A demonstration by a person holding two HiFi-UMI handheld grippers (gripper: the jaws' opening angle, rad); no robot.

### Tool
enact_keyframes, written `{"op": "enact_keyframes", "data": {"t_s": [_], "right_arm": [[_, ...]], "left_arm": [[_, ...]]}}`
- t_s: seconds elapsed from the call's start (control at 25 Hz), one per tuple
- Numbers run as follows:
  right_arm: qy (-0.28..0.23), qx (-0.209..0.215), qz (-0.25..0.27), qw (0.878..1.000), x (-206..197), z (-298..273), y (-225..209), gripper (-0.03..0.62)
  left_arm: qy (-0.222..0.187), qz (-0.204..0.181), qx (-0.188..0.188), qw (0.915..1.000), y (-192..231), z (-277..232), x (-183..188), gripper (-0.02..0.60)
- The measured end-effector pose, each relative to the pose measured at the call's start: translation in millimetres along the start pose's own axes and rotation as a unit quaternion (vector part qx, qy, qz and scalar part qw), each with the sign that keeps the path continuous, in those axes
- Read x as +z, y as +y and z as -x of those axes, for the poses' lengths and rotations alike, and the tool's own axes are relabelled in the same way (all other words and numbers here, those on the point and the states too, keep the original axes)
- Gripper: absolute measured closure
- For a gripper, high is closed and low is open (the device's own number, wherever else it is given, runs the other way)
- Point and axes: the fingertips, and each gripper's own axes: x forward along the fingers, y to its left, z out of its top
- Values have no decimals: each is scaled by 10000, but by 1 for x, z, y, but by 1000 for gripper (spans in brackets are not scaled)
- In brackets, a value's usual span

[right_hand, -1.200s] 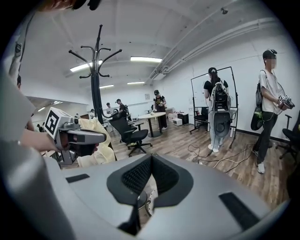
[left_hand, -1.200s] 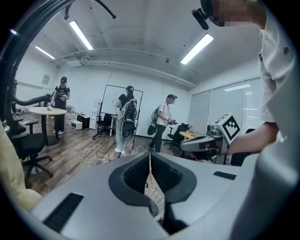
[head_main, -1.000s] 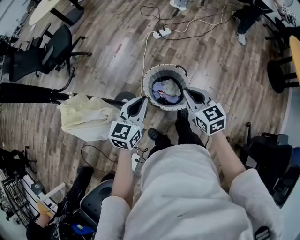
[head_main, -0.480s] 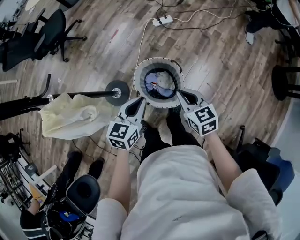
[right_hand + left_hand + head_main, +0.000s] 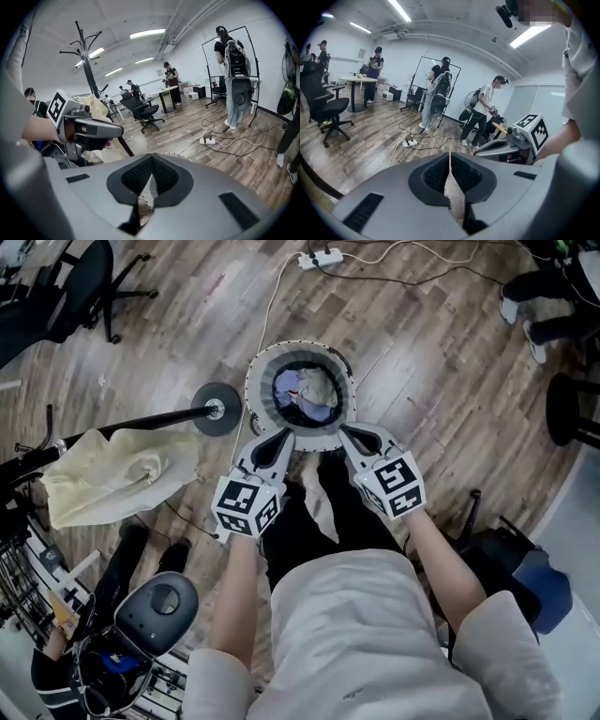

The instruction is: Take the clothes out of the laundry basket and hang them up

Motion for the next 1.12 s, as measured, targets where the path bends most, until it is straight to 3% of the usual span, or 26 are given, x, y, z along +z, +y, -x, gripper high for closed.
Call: {"op": "enact_keyframes", "data": {"t_s": [0.36,0.72,1.12], "right_arm": [[224,-68,-304,9993,-45,-24,-26,586],[419,-262,-630,9968,-94,-68,-53,586],[593,-470,-878,9933,-139,-121,-73,586]], "left_arm": [[445,71,-89,9989,9,-50,-37,552],[928,308,-245,9949,40,-99,-100,552],[1407,283,-555,9881,76,-150,-172,552]]}}
